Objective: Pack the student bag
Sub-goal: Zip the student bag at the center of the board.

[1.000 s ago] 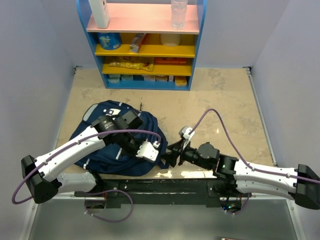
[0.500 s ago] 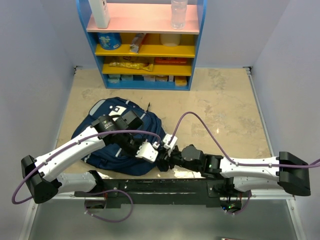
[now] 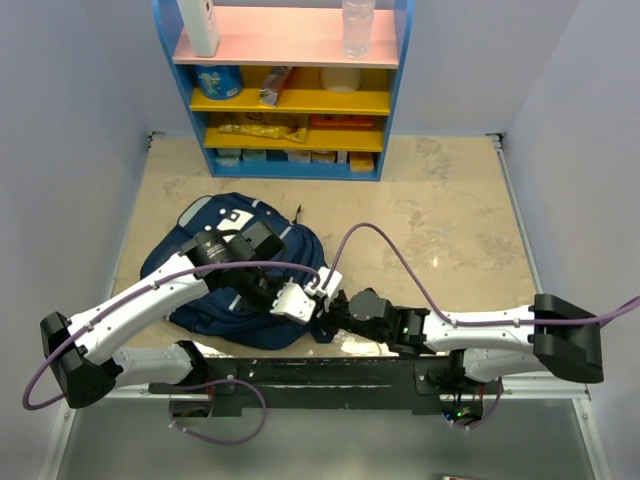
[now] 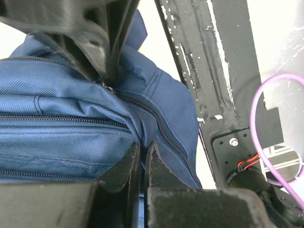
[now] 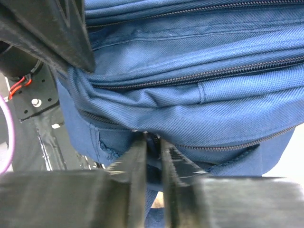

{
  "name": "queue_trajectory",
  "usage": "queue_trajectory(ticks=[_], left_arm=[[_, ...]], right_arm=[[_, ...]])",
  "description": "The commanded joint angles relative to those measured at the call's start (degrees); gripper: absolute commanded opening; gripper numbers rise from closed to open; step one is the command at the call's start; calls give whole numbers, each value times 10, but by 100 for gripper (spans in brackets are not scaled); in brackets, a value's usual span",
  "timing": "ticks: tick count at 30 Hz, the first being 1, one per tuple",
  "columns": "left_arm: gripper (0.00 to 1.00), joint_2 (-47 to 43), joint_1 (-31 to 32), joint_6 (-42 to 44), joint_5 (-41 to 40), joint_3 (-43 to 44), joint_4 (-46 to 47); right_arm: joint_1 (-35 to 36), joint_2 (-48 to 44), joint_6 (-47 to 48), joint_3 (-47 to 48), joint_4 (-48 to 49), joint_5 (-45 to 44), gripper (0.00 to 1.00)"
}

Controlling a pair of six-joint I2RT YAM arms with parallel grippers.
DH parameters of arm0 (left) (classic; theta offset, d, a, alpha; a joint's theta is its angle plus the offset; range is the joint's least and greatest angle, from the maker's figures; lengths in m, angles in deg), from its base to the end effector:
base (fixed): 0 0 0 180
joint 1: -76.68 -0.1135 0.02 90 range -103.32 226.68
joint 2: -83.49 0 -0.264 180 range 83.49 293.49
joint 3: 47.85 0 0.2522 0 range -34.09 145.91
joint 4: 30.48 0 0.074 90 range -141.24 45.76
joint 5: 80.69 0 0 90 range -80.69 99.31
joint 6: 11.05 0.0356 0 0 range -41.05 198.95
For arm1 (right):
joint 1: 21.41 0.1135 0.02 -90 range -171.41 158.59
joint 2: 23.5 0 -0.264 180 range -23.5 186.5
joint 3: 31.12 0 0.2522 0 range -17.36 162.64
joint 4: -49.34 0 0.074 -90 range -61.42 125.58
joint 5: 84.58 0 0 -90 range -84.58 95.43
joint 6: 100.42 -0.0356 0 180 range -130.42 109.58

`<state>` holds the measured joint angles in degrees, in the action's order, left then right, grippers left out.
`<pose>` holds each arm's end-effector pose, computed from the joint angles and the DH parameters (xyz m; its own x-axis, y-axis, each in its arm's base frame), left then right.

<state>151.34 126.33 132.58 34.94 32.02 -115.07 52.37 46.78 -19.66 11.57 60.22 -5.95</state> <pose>0.1171 -0.1616 0.3093 0.2545 0.8217 -0.5099 0.9546 -0.2979 -0.0035 0.0790 0.2465 0.2139 -0.2220 -0.1994 -0.9544 -0.8642 0.4936 0.0978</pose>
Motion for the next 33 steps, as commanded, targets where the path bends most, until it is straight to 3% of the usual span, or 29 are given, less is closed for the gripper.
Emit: queue_trajectory(ticks=[1, 9, 16, 24, 29, 32, 33], left_arm=[[0, -34, 3, 7, 47, 10, 73], [0, -44, 4, 22, 40, -22, 73], [0, -29, 4, 46, 51, -13, 20], [0, -51, 3, 66, 0, -60, 43], [0, -72, 4, 45, -55, -97, 116], [0, -66, -1, 32, -45, -78, 128], [0, -64, -2, 32, -39, -72, 126]], right_arm=[[0, -53, -18, 21, -50, -44, 1], [1, -207, -86, -23, -193, -115, 0], [-1, -135, -121, 48, -245, -221, 0], [-90, -174, -177, 83, -309, -117, 0], [-94, -190, -185, 86, -271, 8, 0], [-94, -155, -185, 86, -268, 50, 0], [-94, -144, -191, 85, -270, 52, 7]])
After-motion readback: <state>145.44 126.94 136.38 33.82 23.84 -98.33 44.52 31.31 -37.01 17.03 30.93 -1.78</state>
